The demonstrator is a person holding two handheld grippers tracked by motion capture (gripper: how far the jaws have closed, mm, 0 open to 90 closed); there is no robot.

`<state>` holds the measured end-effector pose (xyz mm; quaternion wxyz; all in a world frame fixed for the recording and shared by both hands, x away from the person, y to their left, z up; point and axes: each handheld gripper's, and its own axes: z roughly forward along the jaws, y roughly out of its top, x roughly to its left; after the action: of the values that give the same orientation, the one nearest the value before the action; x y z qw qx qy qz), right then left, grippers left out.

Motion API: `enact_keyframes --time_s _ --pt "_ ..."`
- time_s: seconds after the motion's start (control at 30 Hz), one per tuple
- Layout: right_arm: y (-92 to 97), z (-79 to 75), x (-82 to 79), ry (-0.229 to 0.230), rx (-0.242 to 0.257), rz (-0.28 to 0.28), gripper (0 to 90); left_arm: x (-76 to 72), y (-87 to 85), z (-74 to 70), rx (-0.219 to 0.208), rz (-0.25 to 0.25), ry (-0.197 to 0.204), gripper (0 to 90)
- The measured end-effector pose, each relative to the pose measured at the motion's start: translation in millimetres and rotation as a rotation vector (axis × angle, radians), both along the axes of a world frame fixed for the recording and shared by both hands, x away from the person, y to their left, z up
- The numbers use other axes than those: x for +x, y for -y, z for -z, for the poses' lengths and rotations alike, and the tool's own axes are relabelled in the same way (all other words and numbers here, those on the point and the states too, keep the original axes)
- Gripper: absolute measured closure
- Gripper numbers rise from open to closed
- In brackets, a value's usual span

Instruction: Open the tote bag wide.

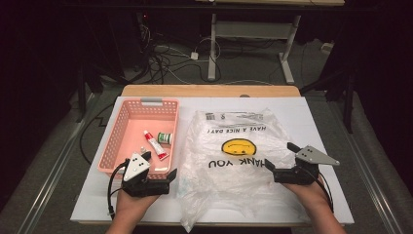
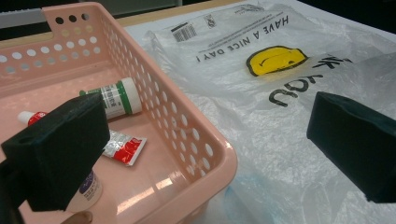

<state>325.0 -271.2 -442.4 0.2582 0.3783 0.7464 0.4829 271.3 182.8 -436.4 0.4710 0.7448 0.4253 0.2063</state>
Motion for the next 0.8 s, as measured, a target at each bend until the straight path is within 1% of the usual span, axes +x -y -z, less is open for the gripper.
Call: enact_keyframes --time_s 0.13,0.2,0.3,0.47,0.63,0.73,0.77,0.8 --pt "0.1 -0.4 -2.0 0.004 -0.011 -0.005 0.3 2.5 0.1 0.7 -0.002 0.008 -0.006 0.0" --pt "0.3 -0.9 -1.9 0.007 -0.009 -0.001 0.3 2.9 0.2 1.9 0.011 0.014 -0.007 0.0" --pt "-1.1 -0.9 -0.6 0.005 -0.015 -0.004 0.3 3.8 -0.1 3.4 0.010 0.018 -0.013 0.0" --pt "-1.5 1.7 1.2 -0.009 -0.023 -0.007 0.4 5.2 1.1 4.2 0.012 0.025 -0.015 0.0" --pt "9.8 0.9 3.6 -0.017 -0.012 0.029 0.3 5.4 2.5 5.1 0.023 0.031 -0.019 0.0" --pt "14.8 0.3 5.0 -0.013 -0.014 0.039 0.4 4.5 2.6 4.7 0.022 0.030 -0.017 0.0" --pt "19.4 -0.1 6.1 -0.014 -0.010 0.056 0.4 4.4 2.4 4.6 0.021 0.030 -0.017 0.0" --pt "19.4 -0.1 6.1 -0.014 -0.010 0.056 0.4 4.4 2.4 4.6 0.021 0.030 -0.017 0.0"
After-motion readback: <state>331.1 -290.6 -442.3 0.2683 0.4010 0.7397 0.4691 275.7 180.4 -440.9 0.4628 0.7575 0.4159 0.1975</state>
